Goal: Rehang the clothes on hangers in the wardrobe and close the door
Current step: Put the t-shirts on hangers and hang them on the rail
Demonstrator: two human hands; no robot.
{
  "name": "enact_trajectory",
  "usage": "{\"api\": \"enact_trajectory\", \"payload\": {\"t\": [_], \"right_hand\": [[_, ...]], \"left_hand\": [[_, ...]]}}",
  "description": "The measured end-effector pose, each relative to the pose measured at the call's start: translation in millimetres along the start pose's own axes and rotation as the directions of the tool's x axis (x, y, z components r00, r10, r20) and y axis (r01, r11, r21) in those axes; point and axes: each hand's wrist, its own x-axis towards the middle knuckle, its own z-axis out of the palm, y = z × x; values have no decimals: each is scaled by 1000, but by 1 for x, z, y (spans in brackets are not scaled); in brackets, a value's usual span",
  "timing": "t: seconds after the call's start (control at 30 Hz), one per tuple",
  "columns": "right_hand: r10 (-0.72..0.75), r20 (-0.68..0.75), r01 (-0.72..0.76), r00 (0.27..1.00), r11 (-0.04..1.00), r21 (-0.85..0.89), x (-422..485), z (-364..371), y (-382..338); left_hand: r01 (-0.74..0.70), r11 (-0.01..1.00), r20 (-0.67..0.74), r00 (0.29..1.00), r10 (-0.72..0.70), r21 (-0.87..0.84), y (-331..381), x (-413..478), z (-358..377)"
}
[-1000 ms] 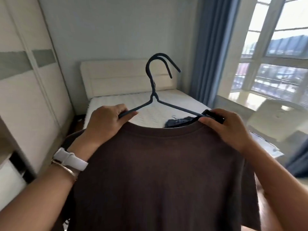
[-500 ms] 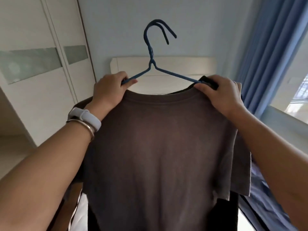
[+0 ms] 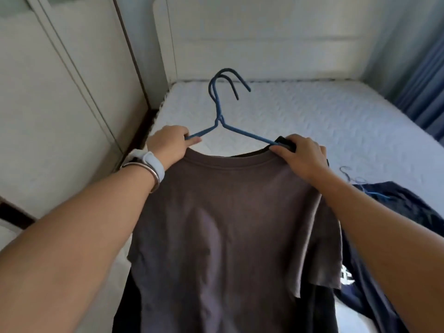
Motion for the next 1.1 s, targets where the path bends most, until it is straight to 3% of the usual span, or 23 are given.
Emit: {"api": "enact_trajectory", "payload": {"t": [0.13, 0.2, 0.33, 0.43, 0.57, 0.8, 0.93, 1.1], "right_hand": [[106, 121, -100, 987, 993, -59, 53, 85, 56], [149, 88, -141, 985, 986, -85, 79, 123, 74], [219, 3, -218, 976, 975, -45, 100, 207, 107], [188, 223, -161, 956, 978, -132, 51, 280, 141], [214, 542, -46, 813, 951, -307, -33, 337, 195], [186, 644, 31, 742, 950, -311, -36, 346, 221], [206, 702, 155, 682, 897, -414, -34, 323, 214], [260, 763, 144, 592, 897, -418, -113, 272, 191]], "left_hand": [[68, 994, 98, 992, -76, 86, -10, 57, 100], [105, 991, 93, 989, -113, 83, -14, 84, 141], [161, 974, 63, 986, -153, -157, -25, 109, 229], [94, 978, 126, 990, -71, -187, -46, 75, 308], [101, 994, 366, 925, -106, 33, -83, -17, 382], [209, 974, 535, 815, -224, 90, -119, -100, 397], [167, 980, 600, 774, -201, 112, -109, -135, 384], [217, 972, 742, 636, -211, 90, -81, -193, 341]]}}
